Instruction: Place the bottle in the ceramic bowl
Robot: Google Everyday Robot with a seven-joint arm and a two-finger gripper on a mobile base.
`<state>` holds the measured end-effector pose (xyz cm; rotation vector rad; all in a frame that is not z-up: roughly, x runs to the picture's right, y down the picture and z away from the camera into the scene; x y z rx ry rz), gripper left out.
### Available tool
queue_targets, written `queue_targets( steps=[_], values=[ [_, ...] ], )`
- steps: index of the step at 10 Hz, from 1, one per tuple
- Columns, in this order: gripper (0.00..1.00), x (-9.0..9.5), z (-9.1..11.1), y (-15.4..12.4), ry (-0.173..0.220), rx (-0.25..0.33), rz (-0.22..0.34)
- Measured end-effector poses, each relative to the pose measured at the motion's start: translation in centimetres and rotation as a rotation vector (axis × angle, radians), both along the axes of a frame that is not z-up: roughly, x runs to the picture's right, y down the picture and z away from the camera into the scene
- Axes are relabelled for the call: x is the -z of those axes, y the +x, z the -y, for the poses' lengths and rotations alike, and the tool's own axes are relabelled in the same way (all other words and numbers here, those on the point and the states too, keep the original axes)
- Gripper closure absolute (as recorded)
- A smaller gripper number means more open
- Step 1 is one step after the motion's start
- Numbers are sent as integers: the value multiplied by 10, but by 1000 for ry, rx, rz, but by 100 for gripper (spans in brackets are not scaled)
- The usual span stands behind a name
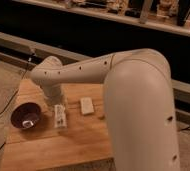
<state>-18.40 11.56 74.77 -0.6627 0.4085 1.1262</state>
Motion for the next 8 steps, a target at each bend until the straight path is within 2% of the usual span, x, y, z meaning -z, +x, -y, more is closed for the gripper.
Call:
queue_targets(
  steps=[4,7,8],
  values=[
    [35,-35,-8,-4,-3,40,-34],
    [35,-52,-14,-7,-12,54,-53],
    [40,-55,-16,-8,-16,58,-57]
  ],
)
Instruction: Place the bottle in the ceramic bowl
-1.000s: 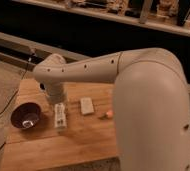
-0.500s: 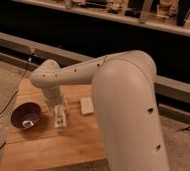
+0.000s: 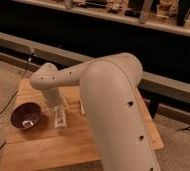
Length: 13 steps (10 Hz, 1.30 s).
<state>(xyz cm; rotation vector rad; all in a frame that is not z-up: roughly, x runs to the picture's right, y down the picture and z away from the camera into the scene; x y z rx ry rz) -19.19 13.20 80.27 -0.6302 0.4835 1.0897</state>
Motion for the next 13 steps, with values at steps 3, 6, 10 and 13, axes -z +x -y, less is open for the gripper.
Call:
queue_targets(
  steps=[3,6,10,13],
  values=[
    [69,-3,2,2,-10,-25,-17],
    [97,4,13,8,-10,-67,-22],
    [100,36,34,-3,61,-111,65],
    [100,68,44,-16,119,-131,149]
  ],
)
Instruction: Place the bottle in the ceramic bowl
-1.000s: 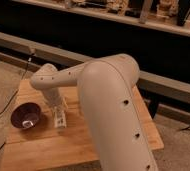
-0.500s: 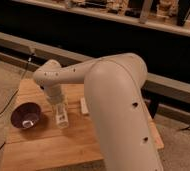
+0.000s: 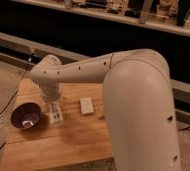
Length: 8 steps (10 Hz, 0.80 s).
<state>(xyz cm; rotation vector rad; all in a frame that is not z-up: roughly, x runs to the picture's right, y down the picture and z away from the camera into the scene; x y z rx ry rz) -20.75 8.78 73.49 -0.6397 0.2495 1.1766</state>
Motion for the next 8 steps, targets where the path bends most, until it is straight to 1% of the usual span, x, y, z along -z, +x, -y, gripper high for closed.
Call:
queue_targets(
  steps=[2,4,5,7,8],
  values=[
    [100,17,-1,-7,23,5,44],
    [100,32,-1,-17,57,19,91],
    [100,36,2,-20,78,24,108],
    [100,46,16,-26,142,10,131],
    [100,49,20,-27,159,8,137]
  ],
)
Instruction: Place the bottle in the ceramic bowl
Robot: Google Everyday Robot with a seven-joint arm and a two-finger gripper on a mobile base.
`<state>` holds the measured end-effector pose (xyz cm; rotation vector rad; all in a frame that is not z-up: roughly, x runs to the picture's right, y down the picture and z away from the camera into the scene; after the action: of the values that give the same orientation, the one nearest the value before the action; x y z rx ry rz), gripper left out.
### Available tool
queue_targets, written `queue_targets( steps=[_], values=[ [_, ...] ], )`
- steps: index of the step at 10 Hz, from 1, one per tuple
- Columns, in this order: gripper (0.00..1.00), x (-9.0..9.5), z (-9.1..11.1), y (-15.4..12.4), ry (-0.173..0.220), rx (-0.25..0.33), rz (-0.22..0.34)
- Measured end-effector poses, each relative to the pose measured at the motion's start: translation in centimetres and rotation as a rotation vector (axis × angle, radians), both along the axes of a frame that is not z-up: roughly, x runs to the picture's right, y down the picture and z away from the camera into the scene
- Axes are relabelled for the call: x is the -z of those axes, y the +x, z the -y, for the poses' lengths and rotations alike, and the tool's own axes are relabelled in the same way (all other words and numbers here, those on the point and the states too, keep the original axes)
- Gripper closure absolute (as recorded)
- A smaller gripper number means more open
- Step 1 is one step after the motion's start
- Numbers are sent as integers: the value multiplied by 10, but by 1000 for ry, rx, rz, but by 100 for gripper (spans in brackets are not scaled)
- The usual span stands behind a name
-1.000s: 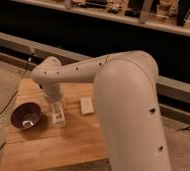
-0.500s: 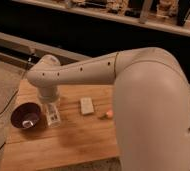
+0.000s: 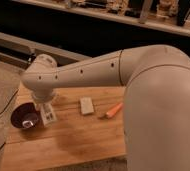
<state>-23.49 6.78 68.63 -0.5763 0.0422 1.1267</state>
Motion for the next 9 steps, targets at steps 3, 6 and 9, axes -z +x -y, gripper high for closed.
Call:
queue_targets(
  steps=[3,6,9],
  values=[
    [100,10,19,-8,69,-18,40],
    [100,10,21,-33,80,-22,99],
    [100,6,11,-81,77,24,182]
  ],
)
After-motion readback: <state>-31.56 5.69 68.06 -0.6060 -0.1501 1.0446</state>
